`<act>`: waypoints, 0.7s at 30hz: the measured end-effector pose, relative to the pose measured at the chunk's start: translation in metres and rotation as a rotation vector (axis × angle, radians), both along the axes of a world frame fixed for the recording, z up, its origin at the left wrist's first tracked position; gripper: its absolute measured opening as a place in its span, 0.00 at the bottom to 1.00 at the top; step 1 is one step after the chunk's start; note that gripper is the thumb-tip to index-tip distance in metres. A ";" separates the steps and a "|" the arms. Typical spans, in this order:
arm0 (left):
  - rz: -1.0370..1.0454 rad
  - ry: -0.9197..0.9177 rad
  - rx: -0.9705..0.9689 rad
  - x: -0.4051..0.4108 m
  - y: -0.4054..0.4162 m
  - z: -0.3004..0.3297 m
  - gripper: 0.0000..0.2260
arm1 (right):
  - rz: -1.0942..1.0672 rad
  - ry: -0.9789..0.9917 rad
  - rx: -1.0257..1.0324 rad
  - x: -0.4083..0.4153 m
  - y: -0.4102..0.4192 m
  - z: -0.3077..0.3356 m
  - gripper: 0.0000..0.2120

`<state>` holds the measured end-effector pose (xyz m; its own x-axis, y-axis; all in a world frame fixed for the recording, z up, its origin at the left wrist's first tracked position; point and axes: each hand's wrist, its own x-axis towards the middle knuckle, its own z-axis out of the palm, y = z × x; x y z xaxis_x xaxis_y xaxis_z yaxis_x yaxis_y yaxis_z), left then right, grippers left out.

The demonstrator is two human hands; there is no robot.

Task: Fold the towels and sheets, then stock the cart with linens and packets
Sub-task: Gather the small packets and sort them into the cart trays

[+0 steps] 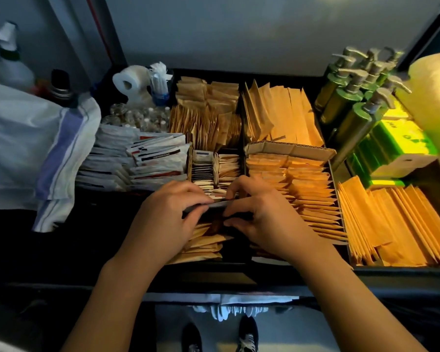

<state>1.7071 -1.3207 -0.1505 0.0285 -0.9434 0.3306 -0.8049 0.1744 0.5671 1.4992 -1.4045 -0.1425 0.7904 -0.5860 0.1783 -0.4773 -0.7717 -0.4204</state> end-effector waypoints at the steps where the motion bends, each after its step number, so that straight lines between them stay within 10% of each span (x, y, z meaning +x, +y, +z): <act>1: 0.013 0.013 -0.011 0.002 0.002 0.001 0.09 | 0.005 -0.015 -0.010 0.000 -0.001 0.002 0.07; 21: 0.275 0.134 -0.231 0.092 0.058 0.037 0.06 | 0.145 -0.301 0.179 0.119 0.010 0.046 0.05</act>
<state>1.7990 -1.2624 -0.1132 0.3277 -0.7956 0.5095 -0.7608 0.0975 0.6416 1.6180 -1.3944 -0.0961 0.7950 -0.5152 0.3203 -0.2035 -0.7238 -0.6593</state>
